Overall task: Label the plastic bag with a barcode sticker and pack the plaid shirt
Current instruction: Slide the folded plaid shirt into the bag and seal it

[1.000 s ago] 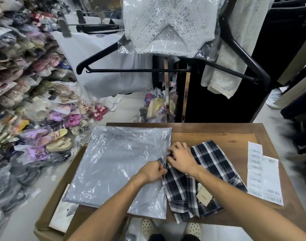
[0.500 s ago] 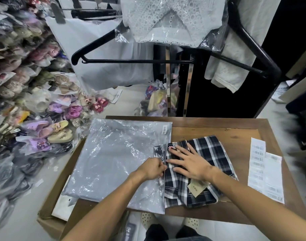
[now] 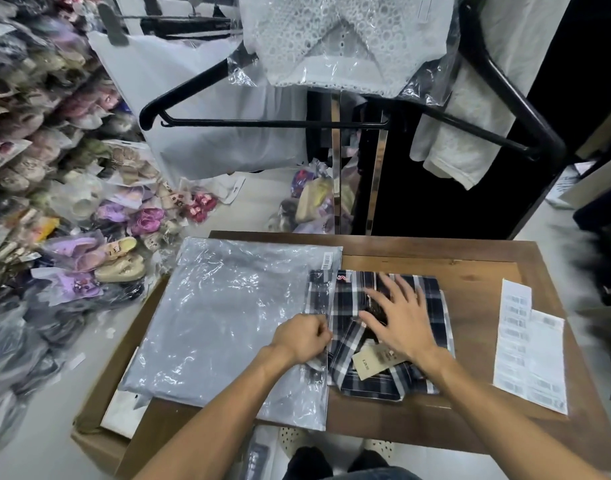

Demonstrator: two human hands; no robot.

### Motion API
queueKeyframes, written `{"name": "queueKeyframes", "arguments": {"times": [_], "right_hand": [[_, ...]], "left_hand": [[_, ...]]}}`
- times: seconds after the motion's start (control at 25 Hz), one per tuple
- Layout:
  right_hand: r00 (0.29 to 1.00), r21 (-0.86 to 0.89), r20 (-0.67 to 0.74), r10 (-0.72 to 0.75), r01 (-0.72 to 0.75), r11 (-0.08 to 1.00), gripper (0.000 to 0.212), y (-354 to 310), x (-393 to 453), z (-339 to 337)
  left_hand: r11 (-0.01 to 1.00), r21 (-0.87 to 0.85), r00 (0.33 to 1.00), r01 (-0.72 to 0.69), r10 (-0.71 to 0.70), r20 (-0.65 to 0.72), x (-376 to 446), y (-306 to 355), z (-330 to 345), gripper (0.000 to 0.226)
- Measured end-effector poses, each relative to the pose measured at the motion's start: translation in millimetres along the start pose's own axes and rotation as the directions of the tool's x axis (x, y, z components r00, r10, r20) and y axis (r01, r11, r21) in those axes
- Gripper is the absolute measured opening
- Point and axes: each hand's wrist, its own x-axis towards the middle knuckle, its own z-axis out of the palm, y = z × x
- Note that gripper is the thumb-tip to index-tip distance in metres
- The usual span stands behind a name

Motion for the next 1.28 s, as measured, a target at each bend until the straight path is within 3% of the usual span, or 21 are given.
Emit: {"name": "queueKeyframes", "arguments": {"times": [0.12,0.28,0.48,0.56,0.64,0.72,0.8,0.92,1.0,1.28], "right_hand": [[0.986,-0.028,0.094,0.139,-0.137,0.99,0.085,6.4,-20.9,10.4],[0.967,-0.018,0.145,0.21,-0.21,0.978,0.1,-13.1,-20.4,21.7],[0.968,0.055,0.174,0.183,-0.195,0.979,0.086,-40.3,-18.7,24.2],[0.966,0.201,0.097,0.24,-0.255,0.946,0.071,-42.2,-15.6,18.3],[0.871,0.378,-0.031,0.491,-0.444,0.812,0.056,-34.2,-15.2,6.8],[0.701,0.425,-0.001,0.713,-0.645,0.635,0.054,-18.6,-18.6,-1.0],[0.596,0.455,0.147,0.79,-0.75,0.481,0.062,-5.7,-20.4,-8.9],[0.541,0.576,0.321,0.777,-0.763,0.293,0.072,0.5,-11.4,-15.4],[0.548,0.602,0.355,0.757,-0.754,0.264,0.069,-2.0,-5.7,-15.0],[0.684,0.596,0.403,0.607,-0.7,0.393,0.064,-10.3,-9.9,-22.2]], "left_hand": [[0.997,0.021,0.998,-0.068,0.068,0.011,3.2,3.3,2.5,0.021],[0.992,0.032,0.992,-0.121,0.12,0.026,6.3,4.6,6.0,0.019],[0.987,0.08,0.99,-0.142,0.141,0.028,9.9,5.9,8.7,0.02],[0.982,0.118,0.989,-0.148,0.147,0.021,10.1,6.9,10.0,0.019],[0.98,0.124,0.988,-0.156,0.155,0.015,11.4,6.8,12.0,0.019],[0.976,0.135,0.985,-0.169,0.17,0.005,11.4,5.8,14.2,0.018],[0.971,0.156,0.983,-0.179,0.183,-0.011,12.2,4.6,17.3,0.018],[0.967,0.175,0.978,-0.185,0.199,-0.064,13.6,6.0,19.9,0.017],[0.966,0.181,0.976,-0.184,0.202,-0.082,14.8,8.7,20.1,0.016],[0.961,0.205,0.977,-0.183,0.202,-0.075,14.6,4.7,19.5,0.016]]}}
